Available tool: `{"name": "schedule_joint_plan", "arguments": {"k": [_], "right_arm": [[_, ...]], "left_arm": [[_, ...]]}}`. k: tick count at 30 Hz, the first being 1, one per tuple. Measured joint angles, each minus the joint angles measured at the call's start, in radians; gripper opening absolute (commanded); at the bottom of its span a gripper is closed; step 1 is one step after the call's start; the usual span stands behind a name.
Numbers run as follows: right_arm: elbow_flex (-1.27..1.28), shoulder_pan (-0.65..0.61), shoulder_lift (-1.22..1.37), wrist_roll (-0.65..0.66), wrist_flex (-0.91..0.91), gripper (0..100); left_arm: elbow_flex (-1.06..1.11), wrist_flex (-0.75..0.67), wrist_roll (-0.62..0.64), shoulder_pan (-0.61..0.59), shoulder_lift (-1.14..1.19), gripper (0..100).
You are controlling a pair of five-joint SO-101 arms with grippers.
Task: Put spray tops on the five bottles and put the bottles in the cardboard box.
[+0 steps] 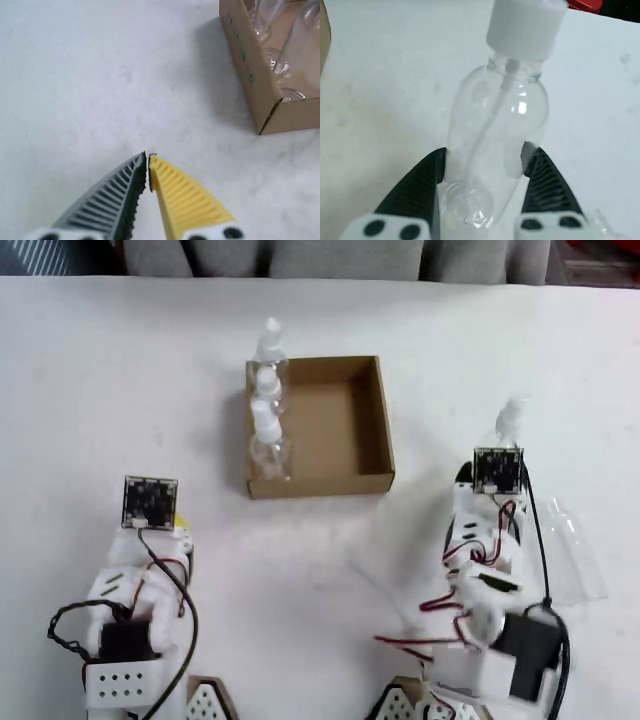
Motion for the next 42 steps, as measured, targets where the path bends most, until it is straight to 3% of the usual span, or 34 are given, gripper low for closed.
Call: {"name": "schedule_joint_plan", "arguments": {"k": [7, 12, 20, 27, 42], "right_arm": [[-0.002, 0.002, 0.098, 0.000, -0.132, 2.3], [-0.002, 0.000, 0.098, 0.000, -0.137, 11.8], [-0.002, 0.000, 0.100, -0.014, -0.137, 13.5], [-0.002, 0.000, 0.100, -0.029, -0.137, 26.9], [-0.002, 0.000, 0.100, -0.031, -0.137, 26.6]], "left_arm": [[0.000, 0.000, 0.000, 0.000, 0.000, 2], [0.000, 0.000, 0.000, 0.000, 0.000, 2], [0.000, 0.000, 0.000, 0.000, 0.000, 2], [0.000, 0.000, 0.000, 0.000, 0.000, 2], [0.000, 0.000, 0.000, 0.000, 0.000, 2]]}}
